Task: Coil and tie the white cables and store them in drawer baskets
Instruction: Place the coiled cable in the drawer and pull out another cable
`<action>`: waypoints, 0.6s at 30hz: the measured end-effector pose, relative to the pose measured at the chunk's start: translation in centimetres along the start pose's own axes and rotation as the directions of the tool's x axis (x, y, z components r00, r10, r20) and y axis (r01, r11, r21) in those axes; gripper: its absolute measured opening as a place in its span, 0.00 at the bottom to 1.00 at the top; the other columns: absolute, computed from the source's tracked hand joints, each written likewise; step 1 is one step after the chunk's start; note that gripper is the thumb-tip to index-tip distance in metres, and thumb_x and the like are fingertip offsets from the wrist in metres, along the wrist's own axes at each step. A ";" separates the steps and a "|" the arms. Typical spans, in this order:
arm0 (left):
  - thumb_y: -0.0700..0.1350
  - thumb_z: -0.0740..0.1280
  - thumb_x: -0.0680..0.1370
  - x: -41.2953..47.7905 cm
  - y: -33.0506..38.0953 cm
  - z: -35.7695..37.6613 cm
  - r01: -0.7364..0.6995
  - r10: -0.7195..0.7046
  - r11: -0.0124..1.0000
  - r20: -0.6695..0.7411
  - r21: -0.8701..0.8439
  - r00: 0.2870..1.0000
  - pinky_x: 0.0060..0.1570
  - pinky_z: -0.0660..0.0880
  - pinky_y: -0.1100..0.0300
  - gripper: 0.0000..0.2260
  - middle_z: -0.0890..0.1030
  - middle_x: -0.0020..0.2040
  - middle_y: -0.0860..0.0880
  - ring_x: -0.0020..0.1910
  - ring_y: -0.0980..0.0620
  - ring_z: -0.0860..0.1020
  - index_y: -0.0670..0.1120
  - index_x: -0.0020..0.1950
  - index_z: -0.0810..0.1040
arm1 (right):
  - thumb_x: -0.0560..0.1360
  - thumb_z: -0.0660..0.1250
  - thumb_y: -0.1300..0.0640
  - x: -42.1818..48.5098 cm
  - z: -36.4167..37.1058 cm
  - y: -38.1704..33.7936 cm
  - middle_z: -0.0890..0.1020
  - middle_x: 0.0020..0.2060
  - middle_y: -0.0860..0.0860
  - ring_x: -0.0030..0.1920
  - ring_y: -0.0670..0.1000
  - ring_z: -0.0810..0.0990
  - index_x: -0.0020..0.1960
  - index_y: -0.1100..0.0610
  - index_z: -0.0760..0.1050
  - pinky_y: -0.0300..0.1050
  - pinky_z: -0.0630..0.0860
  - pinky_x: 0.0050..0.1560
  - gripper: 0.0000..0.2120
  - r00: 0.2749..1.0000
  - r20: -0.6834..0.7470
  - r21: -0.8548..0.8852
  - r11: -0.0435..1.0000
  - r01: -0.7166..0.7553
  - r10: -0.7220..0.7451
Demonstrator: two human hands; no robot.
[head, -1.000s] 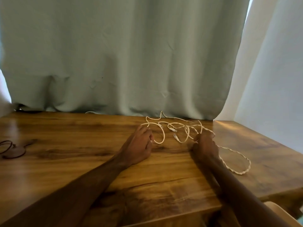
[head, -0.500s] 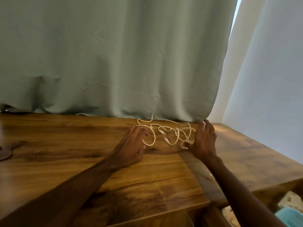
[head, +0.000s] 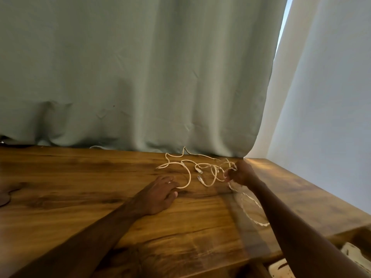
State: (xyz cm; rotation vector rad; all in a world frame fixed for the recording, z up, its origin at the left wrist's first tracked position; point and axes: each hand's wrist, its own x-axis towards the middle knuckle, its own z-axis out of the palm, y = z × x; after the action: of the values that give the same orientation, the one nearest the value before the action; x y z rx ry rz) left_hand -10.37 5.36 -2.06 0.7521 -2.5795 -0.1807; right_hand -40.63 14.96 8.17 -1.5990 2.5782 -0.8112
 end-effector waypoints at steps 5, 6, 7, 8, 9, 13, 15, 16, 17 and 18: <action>0.66 0.45 0.76 -0.2 -0.3 0.1 -0.001 0.001 1.000 0.018 -0.011 1.000 0.78 0.58 0.51 0.36 0.68 0.79 0.47 0.79 0.50 0.61 0.52 0.78 0.69 | 0.81 0.68 0.59 0.3 -4.4 -2.8 0.86 0.37 0.51 0.34 0.38 0.80 0.44 0.61 0.86 0.29 0.72 0.35 0.11 0.970 -0.204 0.107 0.981 0.159 -0.135; 0.67 0.44 0.75 -0.2 -0.5 0.2 -0.002 0.002 1.000 0.008 -0.017 1.000 0.78 0.59 0.51 0.37 0.69 0.78 0.47 0.78 0.50 0.62 0.52 0.77 0.70 | 0.81 0.68 0.59 0.3 -5.2 -3.7 0.86 0.40 0.52 0.36 0.43 0.81 0.46 0.62 0.86 0.34 0.73 0.38 0.11 0.949 -0.267 0.131 0.969 0.209 -0.169; 0.66 0.44 0.75 -0.2 -0.6 0.4 -0.005 0.005 1.000 -0.004 -0.019 1.000 0.78 0.58 0.53 0.37 0.70 0.77 0.47 0.78 0.50 0.63 0.52 0.77 0.71 | 0.81 0.68 0.58 0.3 -6.0 -4.6 0.86 0.42 0.53 0.40 0.49 0.83 0.47 0.62 0.86 0.41 0.77 0.44 0.11 0.928 -0.325 0.160 0.956 0.246 -0.184; 0.66 0.44 0.76 -0.1 -0.8 0.6 -0.010 0.010 1.000 -0.015 -0.016 1.000 0.78 0.58 0.54 0.36 0.72 0.76 0.47 0.77 0.50 0.63 0.52 0.76 0.72 | 0.80 0.69 0.56 0.4 -6.8 -5.5 0.87 0.44 0.54 0.44 0.53 0.84 0.48 0.61 0.87 0.48 0.80 0.49 0.10 0.909 -0.373 0.193 0.943 0.271 -0.185; 0.65 0.44 0.76 -0.1 -0.9 0.6 -0.010 0.010 1.000 -0.018 -0.009 1.000 0.77 0.57 0.55 0.35 0.72 0.76 0.48 0.77 0.50 0.64 0.52 0.76 0.72 | 0.80 0.69 0.54 0.6 -7.4 -6.3 0.87 0.45 0.55 0.47 0.56 0.85 0.48 0.60 0.87 0.55 0.81 0.52 0.11 0.894 -0.413 0.227 0.931 0.287 -0.175; 0.64 0.48 0.79 -0.1 -0.6 0.4 0.037 -0.037 0.999 0.023 0.019 0.999 0.76 0.58 0.52 0.29 0.69 0.78 0.50 0.78 0.49 0.61 0.57 0.77 0.71 | 0.82 0.66 0.52 -0.2 -10.7 -10.6 0.88 0.48 0.56 0.50 0.57 0.86 0.50 0.59 0.86 0.61 0.82 0.57 0.14 0.822 -0.539 0.338 0.848 0.409 -0.181; 0.58 0.54 0.83 -0.1 0.0 0.0 0.048 -0.049 0.998 0.024 0.027 0.999 0.76 0.56 0.51 0.22 0.67 0.79 0.51 0.79 0.49 0.60 0.57 0.77 0.70 | 0.83 0.65 0.53 -1.3 -12.6 -12.9 0.88 0.49 0.56 0.51 0.56 0.86 0.53 0.59 0.86 0.60 0.81 0.58 0.13 0.792 -0.576 0.367 0.801 0.473 -0.203; 0.58 0.54 0.84 -0.1 0.1 -0.1 0.052 -0.052 0.998 0.004 0.039 0.999 0.76 0.56 0.52 0.22 0.67 0.79 0.51 0.79 0.49 0.59 0.57 0.76 0.71 | 0.83 0.65 0.52 -2.1 -13.4 -14.1 0.88 0.49 0.56 0.51 0.56 0.86 0.54 0.59 0.86 0.59 0.82 0.58 0.14 0.778 -0.590 0.375 0.778 0.503 -0.218; 0.60 0.52 0.82 -0.2 0.3 -0.3 0.060 -0.059 0.996 -0.021 0.061 0.998 0.76 0.56 0.52 0.24 0.66 0.79 0.52 0.79 0.50 0.59 0.57 0.76 0.71 | 0.83 0.65 0.51 -2.7 -14.2 -15.1 0.88 0.49 0.56 0.50 0.55 0.86 0.55 0.59 0.85 0.57 0.82 0.58 0.14 0.768 -0.599 0.386 0.758 0.526 -0.227; 0.63 0.49 0.80 -0.3 0.4 -0.4 0.073 -0.068 0.994 -0.062 0.085 0.996 0.76 0.56 0.52 0.28 0.66 0.79 0.52 0.79 0.50 0.59 0.56 0.75 0.72 | 0.83 0.65 0.51 -3.3 -14.9 -16.0 0.88 0.48 0.55 0.50 0.55 0.86 0.54 0.58 0.86 0.56 0.82 0.57 0.14 0.763 -0.605 0.402 0.739 0.541 -0.229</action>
State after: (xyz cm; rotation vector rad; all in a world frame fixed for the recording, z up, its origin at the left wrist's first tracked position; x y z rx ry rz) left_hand -10.14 5.80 -1.70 0.8680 -2.5201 -0.0666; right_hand -29.64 18.42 26.98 -1.9256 1.8796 -2.0751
